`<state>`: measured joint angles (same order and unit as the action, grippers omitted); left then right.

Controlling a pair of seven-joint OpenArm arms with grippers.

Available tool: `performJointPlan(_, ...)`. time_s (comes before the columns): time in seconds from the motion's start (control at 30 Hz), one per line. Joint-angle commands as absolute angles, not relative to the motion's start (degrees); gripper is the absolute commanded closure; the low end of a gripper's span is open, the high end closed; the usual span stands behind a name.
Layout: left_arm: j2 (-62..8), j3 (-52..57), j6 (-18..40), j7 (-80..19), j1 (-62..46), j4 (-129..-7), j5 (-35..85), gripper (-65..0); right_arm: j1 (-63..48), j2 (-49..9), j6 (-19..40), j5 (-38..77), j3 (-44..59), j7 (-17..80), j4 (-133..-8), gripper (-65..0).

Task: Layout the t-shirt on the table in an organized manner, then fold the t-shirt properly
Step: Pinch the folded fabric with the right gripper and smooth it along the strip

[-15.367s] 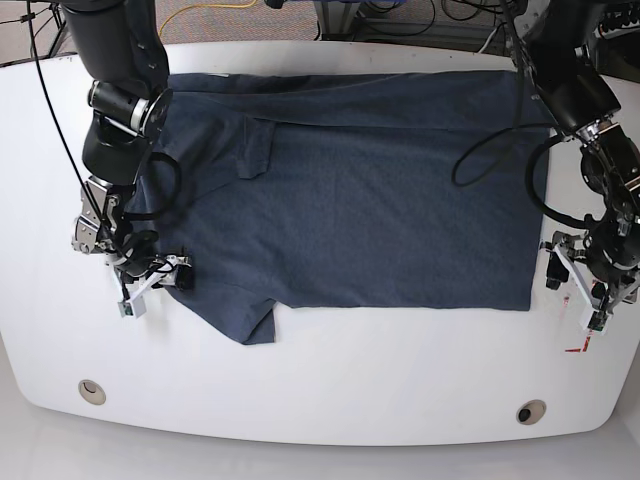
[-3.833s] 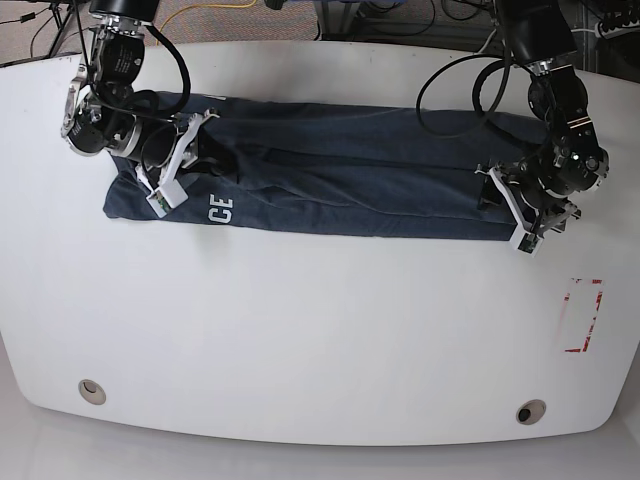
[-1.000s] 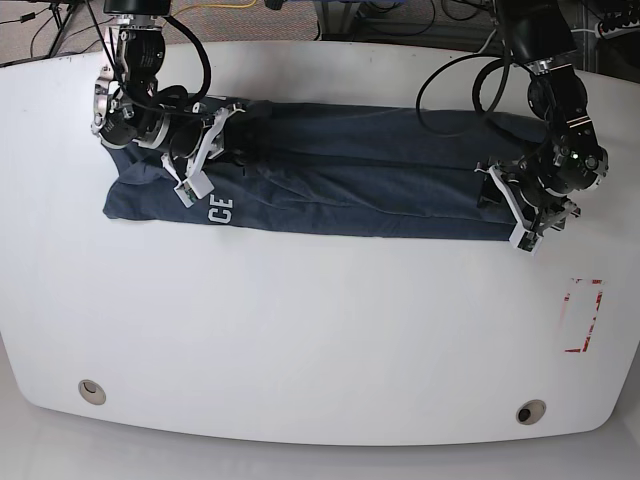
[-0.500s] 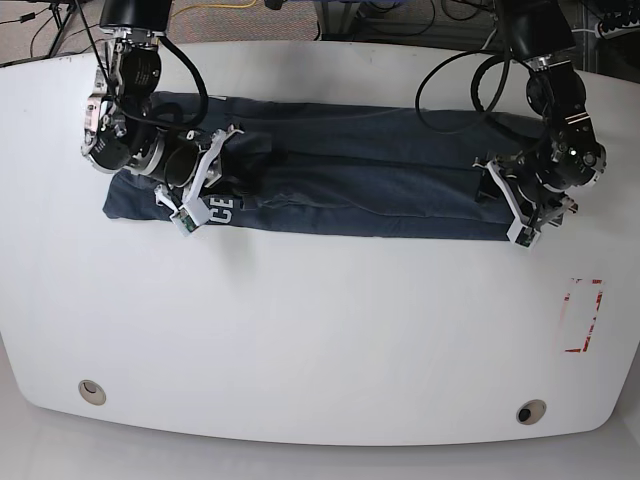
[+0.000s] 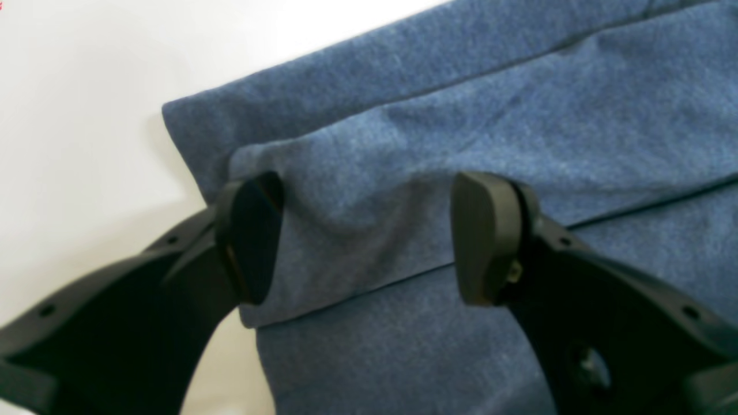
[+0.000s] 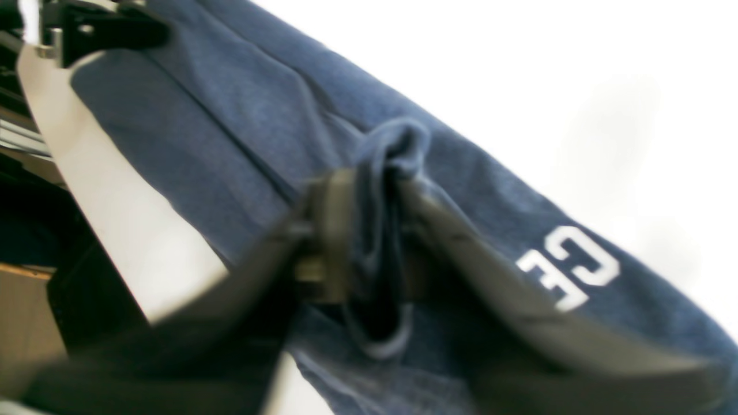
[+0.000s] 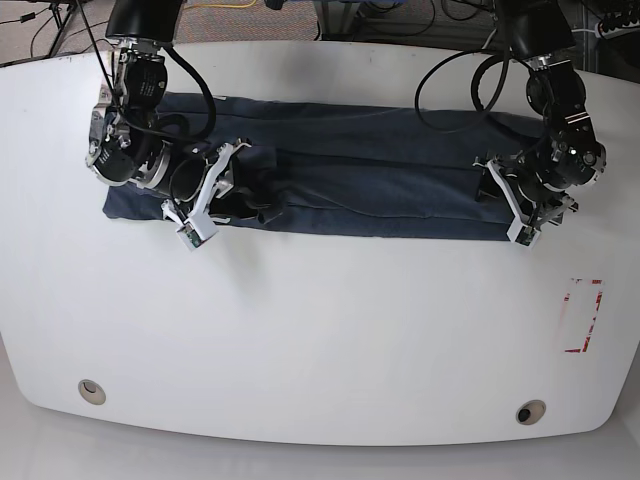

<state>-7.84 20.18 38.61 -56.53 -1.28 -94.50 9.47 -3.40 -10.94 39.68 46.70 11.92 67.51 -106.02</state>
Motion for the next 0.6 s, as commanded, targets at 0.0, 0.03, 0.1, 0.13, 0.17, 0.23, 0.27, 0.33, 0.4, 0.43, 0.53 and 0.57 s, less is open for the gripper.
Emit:
performJointPlan(0.0,-8.3,20.3,38.6,-55.5,-0.5,-95.6,10.2,-42.8,-2.9,-11.4,40.0,48.1,10.9,66.1,-107.2,-37.1)
performJointPlan(0.03,-8.3,20.3,38.6,-55.5,-0.5,-95.6,10.2,-42.8,-2.9,-11.5,40.0,48.1,10.5,66.1,-107.3,-43.4)
performJointPlan(0.1,-8.3,20.3,38.6,-55.5,-0.5,-95.6,10.2,-42.8,-3.8,-11.8,40.0,48.5,9.8,66.2,-107.5,-54.4)
performJointPlan(0.13,-8.3,20.3,38.6,-55.5,-0.5,-95.6,10.2,-42.8,-4.4,-11.9,40.0,48.6,9.3,66.2,-108.1,-60.2)
performJointPlan(0.17,-8.3,20.3,38.6,-55.5,-0.5,-95.6,10.2,-42.8,-4.6,-11.9,40.0,48.5,9.0,66.2,-108.8,-62.9)
performJointPlan(0.23,-8.3,20.3,38.6,-55.5,-0.5,-95.6,10.2,-42.8,-5.6,-11.9,40.0,48.3,8.7,66.2,-110.6,-65.0)
performJointPlan(0.27,-8.4,20.3,38.6,-55.5,-0.5,-95.6,10.2,-42.8,-5.9,-11.9,40.0,48.3,8.7,66.2,-111.3,-64.5)
performJointPlan(0.33,-8.4,20.3,38.6,-55.4,-0.4,-95.6,10.2,-42.8,-6.5,-12.3,40.0,48.1,8.9,66.2,-112.3,-62.0)
performJointPlan(0.4,-8.4,20.3,38.6,-55.4,-0.4,-95.6,10.2,-42.8,-6.5,-13.2,40.0,48.1,9.0,66.1,-112.4,-58.8)
performJointPlan(0.43,-8.4,20.3,38.6,-55.4,-0.4,-95.6,10.2,-42.8,-6.5,-13.8,40.0,48.1,9.0,66.0,-112.4,-57.4)
performJointPlan(0.53,-8.5,20.3,38.6,-55.4,-0.3,-95.6,10.2,-42.8,-6.4,-15.4,40.0,47.9,9.1,65.6,-112.0,-51.7)
performJointPlan(0.57,-8.5,20.3,38.6,-55.4,-0.3,-95.6,10.2,-42.8,-6.4,-15.8,40.0,47.6,9.6,65.4,-111.3,-49.5)
